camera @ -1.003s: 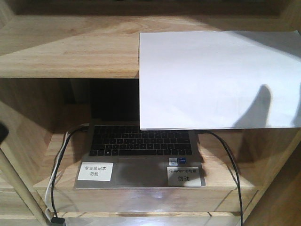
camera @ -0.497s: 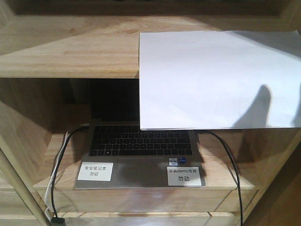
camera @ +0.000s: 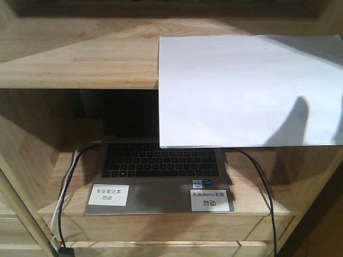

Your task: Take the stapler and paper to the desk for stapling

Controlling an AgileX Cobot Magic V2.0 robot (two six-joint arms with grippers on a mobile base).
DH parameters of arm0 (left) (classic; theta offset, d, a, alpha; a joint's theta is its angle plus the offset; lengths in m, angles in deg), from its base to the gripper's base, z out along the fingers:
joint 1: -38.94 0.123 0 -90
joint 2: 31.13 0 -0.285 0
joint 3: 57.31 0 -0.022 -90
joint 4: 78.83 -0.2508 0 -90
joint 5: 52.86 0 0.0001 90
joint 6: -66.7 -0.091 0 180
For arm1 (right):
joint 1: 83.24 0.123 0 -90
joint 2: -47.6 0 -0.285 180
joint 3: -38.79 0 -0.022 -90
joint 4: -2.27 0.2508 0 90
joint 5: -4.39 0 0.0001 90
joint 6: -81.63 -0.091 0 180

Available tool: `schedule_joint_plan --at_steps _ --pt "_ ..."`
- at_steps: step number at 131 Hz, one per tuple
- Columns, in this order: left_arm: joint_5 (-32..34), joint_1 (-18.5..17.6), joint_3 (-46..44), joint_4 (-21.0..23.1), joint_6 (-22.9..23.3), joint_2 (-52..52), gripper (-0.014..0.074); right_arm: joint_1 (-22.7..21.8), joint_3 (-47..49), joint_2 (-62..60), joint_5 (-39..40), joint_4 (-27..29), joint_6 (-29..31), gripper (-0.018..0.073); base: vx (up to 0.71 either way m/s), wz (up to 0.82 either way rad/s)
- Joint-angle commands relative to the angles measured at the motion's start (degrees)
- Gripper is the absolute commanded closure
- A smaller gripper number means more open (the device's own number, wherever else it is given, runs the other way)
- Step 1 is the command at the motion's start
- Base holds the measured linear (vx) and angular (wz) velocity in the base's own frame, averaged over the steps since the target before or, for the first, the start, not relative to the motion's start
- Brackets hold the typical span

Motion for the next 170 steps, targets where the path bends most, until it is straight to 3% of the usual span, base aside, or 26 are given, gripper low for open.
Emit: schedule_joint_plan --at_steps 1,97,121,148,161,170 --pt "6.86 -0.23 -1.61 1.48 -0.13 0.89 0.0599 -0.02 1.4 0.81 4.06 0.03 0.34 0.0161 0.0 0.0" --pt "6.86 -0.23 -1.61 1.48 -0.13 0.89 0.0596 -0.02 1.4 0.81 4.06 0.03 0.34 0.015 0.0 0.0" --pt "6.86 -0.23 -1.61 1.48 -0.13 0.89 0.0596 -0.02 1.4 0.81 4.01 0.03 0.34 0.0053 0.0 0.0" --pt "6.86 -0.23 -1.61 1.48 -0.13 0.89 0.0596 -0.02 1.4 0.81 4.69 -0.23 0.34 -0.0172 0.0 0.0" --pt "6.86 -0.23 -1.61 1.48 -0.13 0.89 0.0596 -0.02 1.4 0.81 6.33 -0.23 -0.35 -0.0165 0.0 0.0" --pt "6.86 -0.23 -1.61 1.48 -0.13 0.89 0.0596 -0.02 1.4 0.81 9.32 -0.17 -6.34 -0.0157 0.0 0.0"
